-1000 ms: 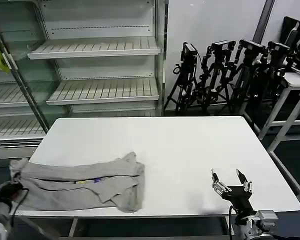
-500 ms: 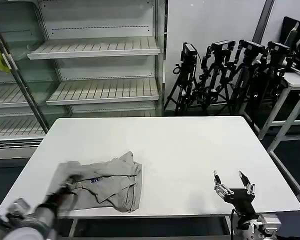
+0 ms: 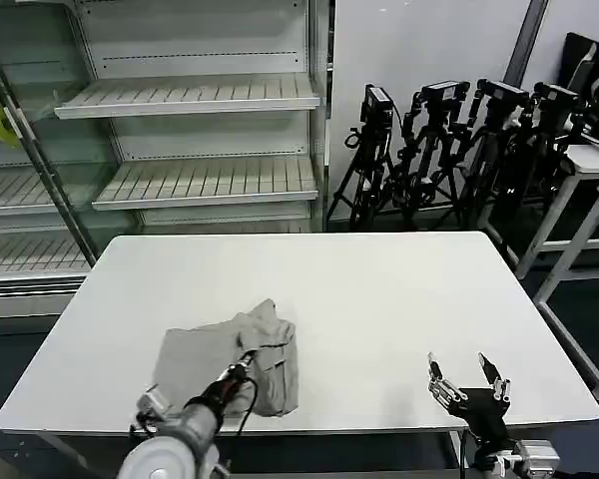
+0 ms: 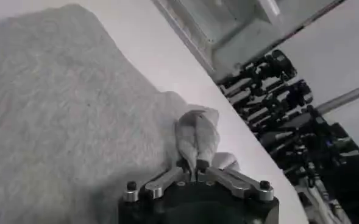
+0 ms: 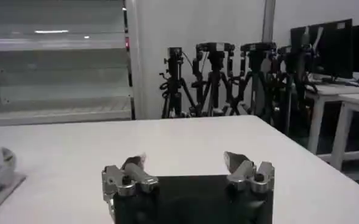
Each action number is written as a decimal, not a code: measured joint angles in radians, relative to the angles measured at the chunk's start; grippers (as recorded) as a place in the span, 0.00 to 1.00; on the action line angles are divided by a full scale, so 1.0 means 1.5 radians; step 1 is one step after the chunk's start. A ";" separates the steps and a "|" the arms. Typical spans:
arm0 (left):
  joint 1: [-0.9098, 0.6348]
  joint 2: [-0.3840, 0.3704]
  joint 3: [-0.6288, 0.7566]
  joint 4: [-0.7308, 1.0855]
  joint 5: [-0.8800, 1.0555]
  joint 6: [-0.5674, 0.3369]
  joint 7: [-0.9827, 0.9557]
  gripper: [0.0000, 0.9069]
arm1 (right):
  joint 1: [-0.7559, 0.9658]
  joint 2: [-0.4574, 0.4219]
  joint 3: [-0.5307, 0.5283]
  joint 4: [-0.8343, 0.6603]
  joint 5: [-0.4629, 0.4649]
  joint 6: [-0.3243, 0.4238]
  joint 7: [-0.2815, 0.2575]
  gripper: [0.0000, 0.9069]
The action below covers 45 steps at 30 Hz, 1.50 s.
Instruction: Fold and organize the clothes.
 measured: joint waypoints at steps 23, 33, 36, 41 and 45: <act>-0.067 0.002 -0.029 -0.003 0.001 -0.010 0.054 1.00 | 0.006 0.008 -0.028 0.007 -0.017 -0.002 0.000 1.00; 0.037 0.042 -0.176 -0.047 0.056 -0.006 0.091 1.00 | 0.028 0.000 -0.050 -0.004 -0.013 -0.008 -0.001 1.00; 0.078 0.051 -0.219 -0.054 0.070 0.006 0.101 1.00 | 0.038 -0.002 -0.058 -0.010 -0.009 -0.010 -0.001 1.00; 0.126 0.055 -0.257 -0.063 0.081 0.033 0.121 1.00 | 0.049 -0.005 -0.068 -0.016 -0.005 -0.013 0.000 1.00; 0.147 0.061 -0.264 -0.061 0.087 0.063 0.141 1.00 | 0.050 -0.008 -0.068 -0.015 -0.003 -0.013 0.000 1.00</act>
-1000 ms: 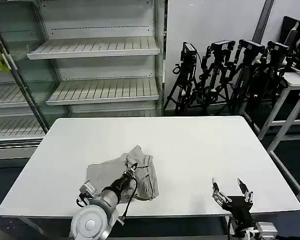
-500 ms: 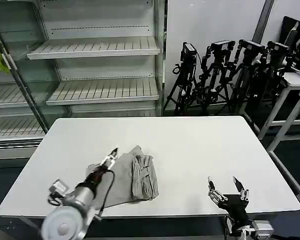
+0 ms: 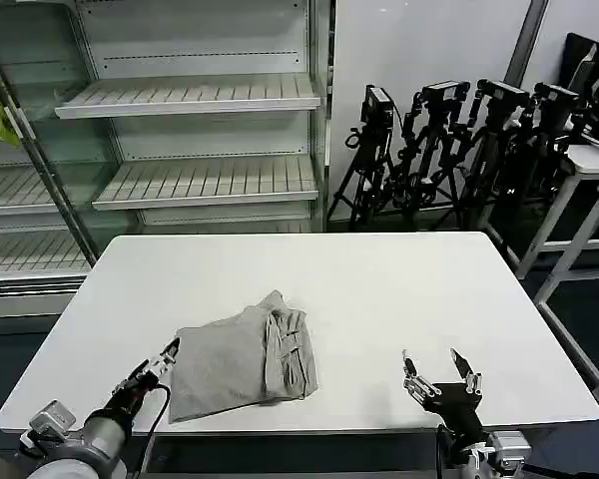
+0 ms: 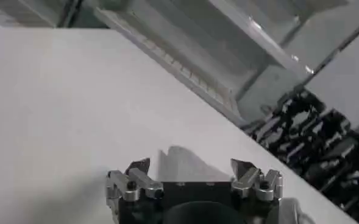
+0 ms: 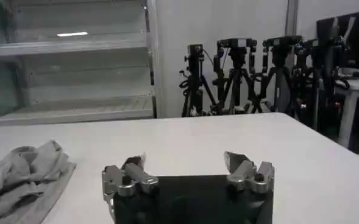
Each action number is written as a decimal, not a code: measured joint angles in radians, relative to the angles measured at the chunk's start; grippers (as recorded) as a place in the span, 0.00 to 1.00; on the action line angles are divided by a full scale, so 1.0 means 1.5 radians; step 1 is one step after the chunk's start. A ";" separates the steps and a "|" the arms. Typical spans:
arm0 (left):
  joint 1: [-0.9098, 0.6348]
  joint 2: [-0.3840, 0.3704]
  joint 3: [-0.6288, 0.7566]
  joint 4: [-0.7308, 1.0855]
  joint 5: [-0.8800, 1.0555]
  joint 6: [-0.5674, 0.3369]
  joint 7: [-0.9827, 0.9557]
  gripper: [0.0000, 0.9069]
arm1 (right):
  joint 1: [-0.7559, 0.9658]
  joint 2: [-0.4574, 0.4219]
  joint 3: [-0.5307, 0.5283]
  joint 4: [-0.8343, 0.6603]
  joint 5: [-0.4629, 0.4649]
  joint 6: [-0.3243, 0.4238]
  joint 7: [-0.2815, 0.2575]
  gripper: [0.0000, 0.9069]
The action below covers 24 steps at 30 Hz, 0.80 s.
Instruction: Fold and organize the clothes.
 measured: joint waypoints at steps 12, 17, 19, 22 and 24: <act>-0.008 0.040 0.023 0.065 0.025 0.043 0.067 1.00 | -0.014 -0.009 0.025 0.013 0.013 0.001 -0.001 1.00; -0.019 0.055 0.036 0.079 0.009 0.050 0.083 1.00 | -0.017 -0.006 0.032 0.014 0.014 0.001 -0.001 1.00; -0.024 0.057 0.045 0.080 0.002 0.054 0.087 1.00 | -0.018 -0.004 0.033 0.017 0.014 0.001 -0.001 1.00; -0.033 0.057 0.060 0.081 -0.004 0.058 0.091 1.00 | -0.021 -0.002 0.036 0.019 0.013 0.001 0.000 1.00; -0.040 0.057 0.069 0.085 -0.006 0.059 0.093 1.00 | -0.023 -0.001 0.039 0.021 0.013 0.001 0.000 1.00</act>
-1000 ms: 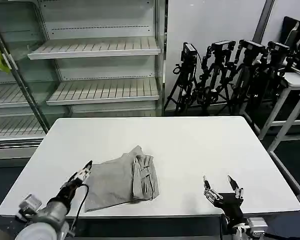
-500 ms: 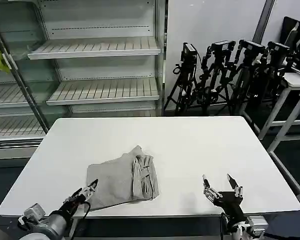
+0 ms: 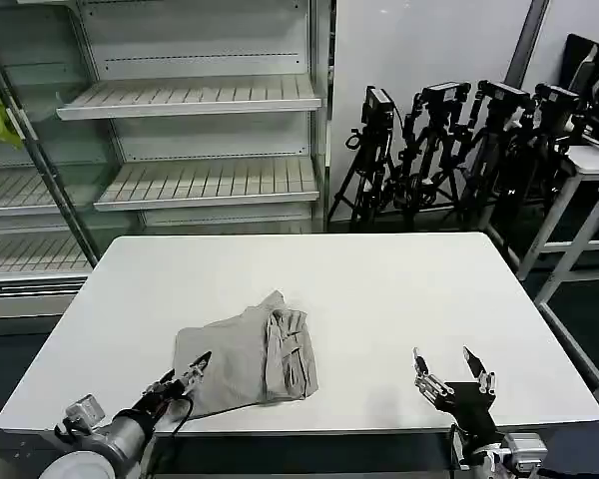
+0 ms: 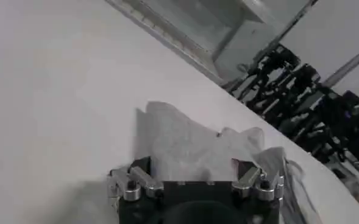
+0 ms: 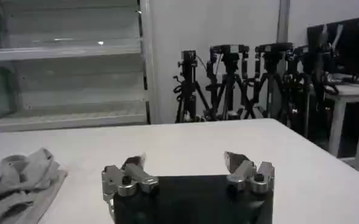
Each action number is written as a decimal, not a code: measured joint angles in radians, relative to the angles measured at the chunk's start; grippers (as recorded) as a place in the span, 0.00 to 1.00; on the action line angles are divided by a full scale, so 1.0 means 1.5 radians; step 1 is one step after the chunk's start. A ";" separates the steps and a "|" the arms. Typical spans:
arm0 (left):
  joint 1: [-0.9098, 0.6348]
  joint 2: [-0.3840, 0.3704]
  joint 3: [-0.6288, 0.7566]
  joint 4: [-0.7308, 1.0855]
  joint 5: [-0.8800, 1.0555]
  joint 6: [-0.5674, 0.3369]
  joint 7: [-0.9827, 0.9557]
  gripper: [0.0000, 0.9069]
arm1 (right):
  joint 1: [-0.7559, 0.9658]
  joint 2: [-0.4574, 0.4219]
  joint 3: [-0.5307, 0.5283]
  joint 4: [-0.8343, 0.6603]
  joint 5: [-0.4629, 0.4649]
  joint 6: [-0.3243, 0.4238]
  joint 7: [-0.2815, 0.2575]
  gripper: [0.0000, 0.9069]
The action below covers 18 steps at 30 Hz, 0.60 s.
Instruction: Fold and organize the clothes.
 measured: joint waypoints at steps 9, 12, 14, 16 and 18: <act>-0.044 0.008 0.030 0.037 0.001 0.001 0.008 0.08 | -0.014 0.004 0.013 0.012 -0.002 0.000 0.001 1.00; -0.050 0.013 0.034 0.045 0.001 -0.001 0.011 0.08 | -0.018 0.005 0.014 0.017 -0.003 0.000 0.001 1.00; -0.052 0.015 0.037 0.049 0.000 -0.002 0.014 0.08 | -0.020 0.006 0.015 0.019 -0.004 -0.001 0.001 1.00; -0.054 0.016 0.039 0.054 0.000 -0.003 0.016 0.08 | -0.023 0.007 0.015 0.022 -0.006 -0.001 0.002 1.00; -0.057 0.016 0.040 0.060 -0.002 -0.005 0.017 0.08 | -0.025 0.008 0.015 0.025 -0.007 -0.001 0.002 1.00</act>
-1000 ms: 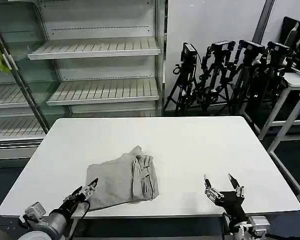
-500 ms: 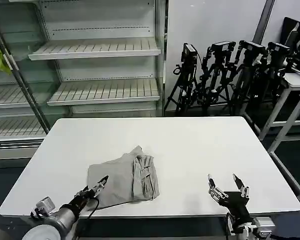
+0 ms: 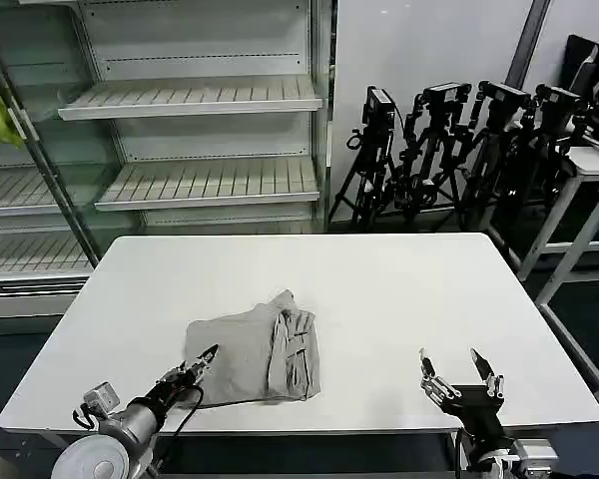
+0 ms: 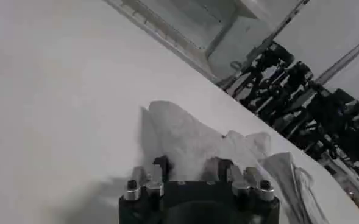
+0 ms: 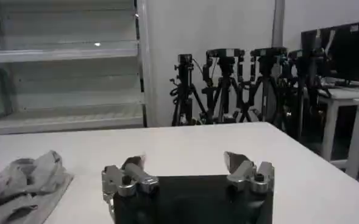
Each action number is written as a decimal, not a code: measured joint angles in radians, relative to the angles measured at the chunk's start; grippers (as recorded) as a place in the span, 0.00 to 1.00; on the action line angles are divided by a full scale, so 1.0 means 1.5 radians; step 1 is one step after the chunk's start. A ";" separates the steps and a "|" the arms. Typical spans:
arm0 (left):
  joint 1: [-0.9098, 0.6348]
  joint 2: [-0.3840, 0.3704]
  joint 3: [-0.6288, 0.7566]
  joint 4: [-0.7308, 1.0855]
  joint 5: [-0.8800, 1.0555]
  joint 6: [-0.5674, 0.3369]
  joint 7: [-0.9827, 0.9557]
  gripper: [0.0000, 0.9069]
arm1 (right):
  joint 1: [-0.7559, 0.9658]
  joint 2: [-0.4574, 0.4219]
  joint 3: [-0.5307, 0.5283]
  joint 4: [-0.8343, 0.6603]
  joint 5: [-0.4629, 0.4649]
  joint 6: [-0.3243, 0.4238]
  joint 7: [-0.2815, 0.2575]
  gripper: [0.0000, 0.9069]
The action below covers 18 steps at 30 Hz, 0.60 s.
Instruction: Fold and organize the clothes.
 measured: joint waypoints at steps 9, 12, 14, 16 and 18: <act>-0.015 0.001 0.000 0.013 -0.015 -0.001 0.002 0.08 | -0.010 0.004 0.002 0.012 -0.005 0.000 0.001 1.00; -0.016 -0.002 -0.004 0.013 -0.025 -0.001 0.004 0.08 | -0.011 0.006 0.002 0.016 -0.007 0.000 0.001 1.00; -0.014 -0.004 -0.008 0.010 -0.035 0.000 0.004 0.08 | -0.012 0.007 0.002 0.018 -0.007 0.000 0.001 1.00; -0.012 -0.004 -0.014 0.006 -0.047 0.003 0.002 0.08 | -0.011 0.007 0.002 0.019 -0.007 0.000 0.001 1.00; -0.009 0.000 -0.022 -0.001 -0.059 0.005 0.002 0.08 | -0.009 0.006 0.001 0.019 -0.006 0.001 0.001 1.00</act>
